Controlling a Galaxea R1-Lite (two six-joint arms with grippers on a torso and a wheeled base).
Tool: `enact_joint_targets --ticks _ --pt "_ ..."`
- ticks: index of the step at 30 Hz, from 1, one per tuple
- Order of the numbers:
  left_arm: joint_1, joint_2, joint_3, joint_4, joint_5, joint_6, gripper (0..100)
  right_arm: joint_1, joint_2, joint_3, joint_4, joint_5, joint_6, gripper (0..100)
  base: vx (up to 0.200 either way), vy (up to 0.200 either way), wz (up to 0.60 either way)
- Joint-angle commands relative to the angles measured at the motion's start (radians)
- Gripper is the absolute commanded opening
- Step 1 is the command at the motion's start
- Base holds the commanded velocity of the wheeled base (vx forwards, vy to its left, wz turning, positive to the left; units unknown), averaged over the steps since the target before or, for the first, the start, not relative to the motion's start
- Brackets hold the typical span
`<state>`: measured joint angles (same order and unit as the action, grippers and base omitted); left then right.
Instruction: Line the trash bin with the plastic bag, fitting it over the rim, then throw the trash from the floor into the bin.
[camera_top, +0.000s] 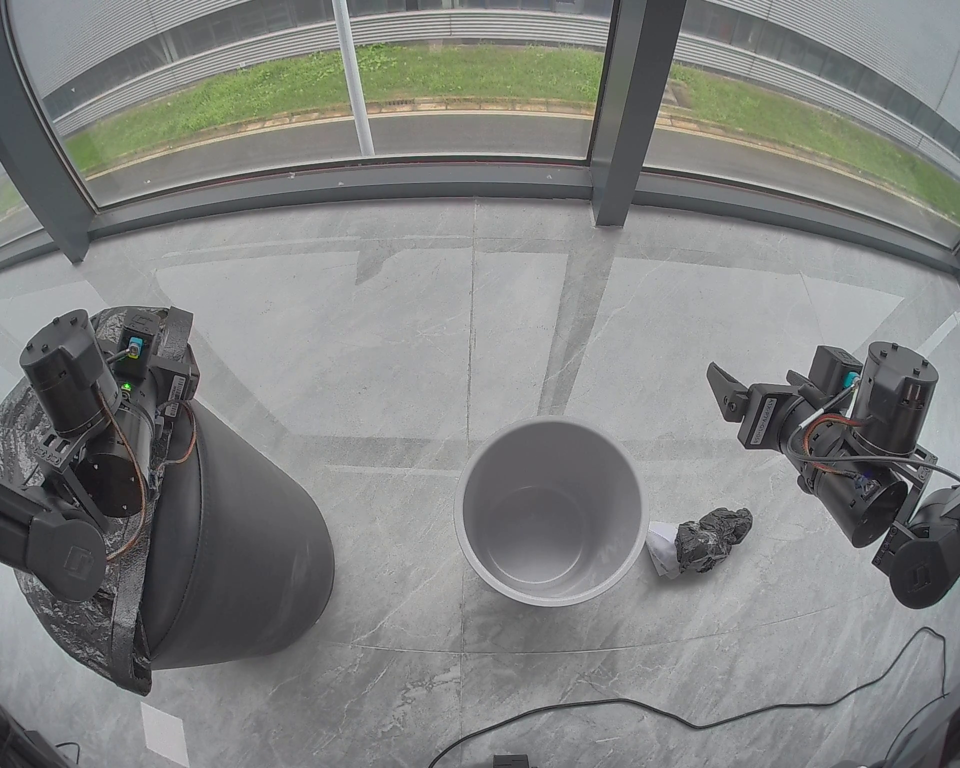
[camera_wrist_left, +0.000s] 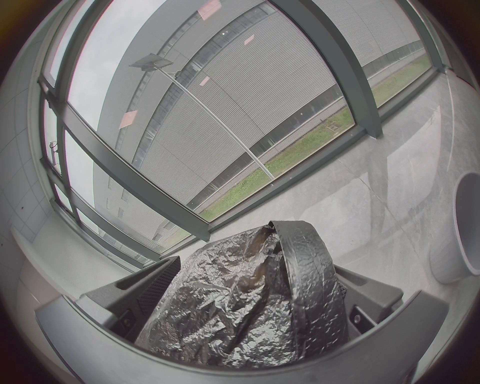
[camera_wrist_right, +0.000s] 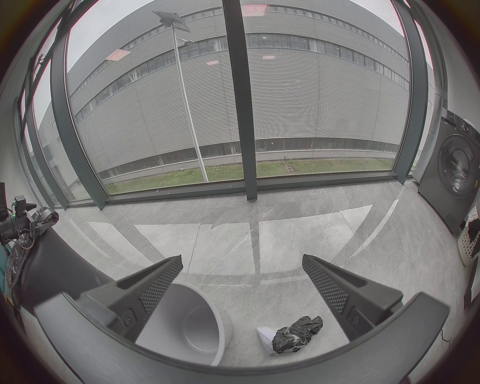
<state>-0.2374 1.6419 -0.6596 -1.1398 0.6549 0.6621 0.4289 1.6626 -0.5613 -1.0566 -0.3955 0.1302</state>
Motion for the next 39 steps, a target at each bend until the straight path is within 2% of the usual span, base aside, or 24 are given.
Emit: enact_joint_targets --ticks 1,6,18,27,28,39 --pt "0.0 -0.007 0.0 -0.018 0.002 0.001 100 0.001 -0.001 0.0 0.0 0.0 0.0 100 0.0 0.0 0.0" --pt "0.012 -0.002 0.009 -0.06 0.0 0.001 100 0.001 0.003 0.0 0.0 0.0 0.0 100 0.0 0.0 0.0" --pt "0.063 -0.005 0.023 -0.064 0.0 -0.003 100 -0.004 0.011 -0.002 0.0 0.0 0.0 100 0.0 0.0 0.0" --pt "0.075 0.015 0.021 -0.141 0.0 -0.003 100 -0.006 0.014 0.0 0.0 0.0 0.0 100 0.0 0.0 0.0" --pt "0.078 0.018 0.021 -0.141 0.0 -0.003 0 -0.004 0.014 0.0 0.0 0.0 0.0 100 0.0 0.0 0.0" --pt "0.078 0.036 0.023 -0.146 0.0 -0.006 0 -0.01 0.014 0.0 0.0 0.0 0.0 100 0.0 0.0 0.0"
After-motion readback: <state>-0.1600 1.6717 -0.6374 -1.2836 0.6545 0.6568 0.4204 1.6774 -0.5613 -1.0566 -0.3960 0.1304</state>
